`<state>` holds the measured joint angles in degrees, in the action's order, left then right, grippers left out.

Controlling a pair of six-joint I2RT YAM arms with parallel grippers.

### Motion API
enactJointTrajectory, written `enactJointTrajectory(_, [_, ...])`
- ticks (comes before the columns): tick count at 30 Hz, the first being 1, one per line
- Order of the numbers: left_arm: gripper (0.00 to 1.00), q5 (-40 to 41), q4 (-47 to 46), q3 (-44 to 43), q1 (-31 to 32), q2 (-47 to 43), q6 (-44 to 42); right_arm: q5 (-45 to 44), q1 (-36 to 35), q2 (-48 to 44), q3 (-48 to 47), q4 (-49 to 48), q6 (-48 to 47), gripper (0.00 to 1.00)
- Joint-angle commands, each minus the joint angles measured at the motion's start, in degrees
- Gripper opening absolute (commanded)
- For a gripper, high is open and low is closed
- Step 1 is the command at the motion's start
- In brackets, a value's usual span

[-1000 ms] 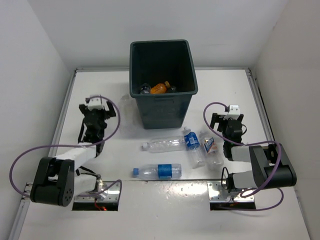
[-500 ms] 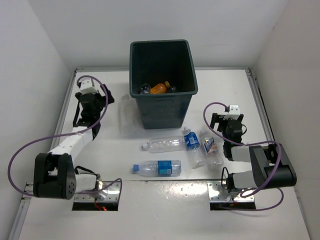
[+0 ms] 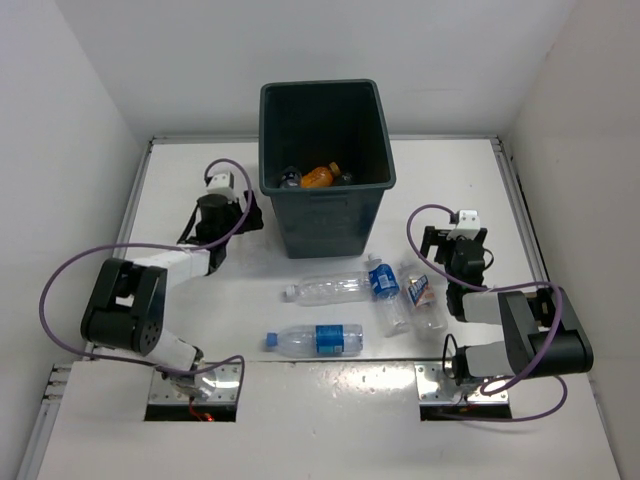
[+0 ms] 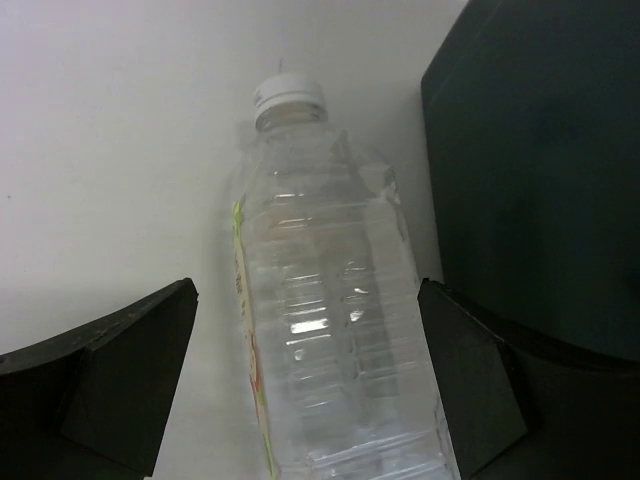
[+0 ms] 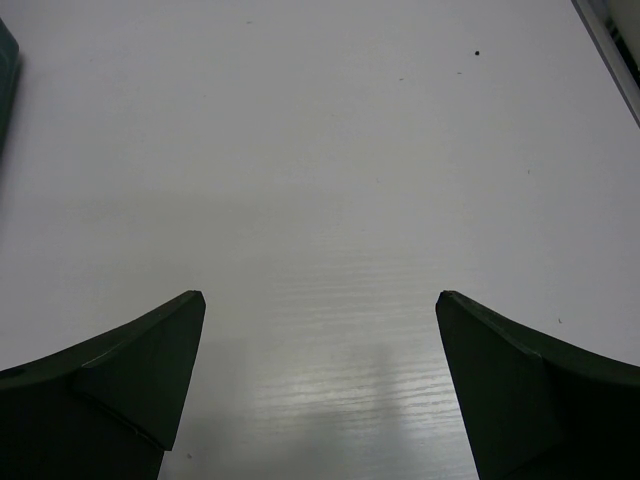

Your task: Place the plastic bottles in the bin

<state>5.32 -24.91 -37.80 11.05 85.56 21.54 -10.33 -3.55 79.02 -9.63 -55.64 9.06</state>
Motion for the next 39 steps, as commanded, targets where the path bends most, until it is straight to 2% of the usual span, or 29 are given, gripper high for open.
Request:
enactJointTrajectory(1, [1.00,0.74,-1.55,-2.01,1.43,2.06,1.39,0.31,-0.14,-0.54,-1.09,-3.16,0.52,1.00])
enactJointTrajectory(9, [1.00,0.83,0.91,-7.72,6.26,9.17,1.05,0.31,-0.14,-0.54,-1.09,-3.16,0.52,1.00])
enactJointTrajectory(14, [1.00,5.22,7.93,-13.78,6.79,15.42,6.66,0.31,-0.14,-0.54,-1.09,-3.16,0.52,1.00])
enactJointTrajectory(19, [1.00,6.54,12.78,-14.93,6.79,17.89,10.36,0.31,-0.14,-0.54,-1.09,-3.16,0.52,1.00])
enactJointTrajectory(20, [0.96,6.54,13.30,-14.41,6.27,17.89,10.97,0.31,-0.14,-0.54,-1.09,-3.16,0.52,1.00])
enactJointTrajectory(22, [0.83,6.54,13.83,-14.41,5.74,17.89,10.98,0.31,-0.14,-0.54,-1.09,-3.16,0.52,1.00])
enactJointTrajectory(23, [0.66,6.54,14.70,-14.41,5.74,17.28,11.68,0.31,-0.14,-0.54,-1.09,-3.16,0.52,1.00])
enactJointTrajectory(28, [0.17,7.69,17.17,-14.41,0.21,11.67,13.09,0.31,-0.14,-0.54,-1.09,-3.16,0.52,1.00])
enactJointTrajectory(29, [0.17,7.69,16.56,-14.41,-0.41,10.34,13.09,0.31,-0.14,-0.54,-1.09,-3.16,0.52,1.00])
enactJointTrajectory(30, [0.11,8.21,16.56,-15.28,-1.02,9.20,12.57,0.31,-0.14,-0.54,-1.09,-3.16,0.52,1.00])
enactJointTrajectory(33, [0.01,10.23,16.55,-18.62,-2.34,5.68,11.33,0.31,-0.14,-0.54,-1.09,-3.16,0.52,1.00])
enactJointTrajectory(39, [0.00,10.85,17.17,-24.15,-2.87,0.32,10.28,0.31,-0.14,-0.54,-1.09,-3.16,0.52,1.00])
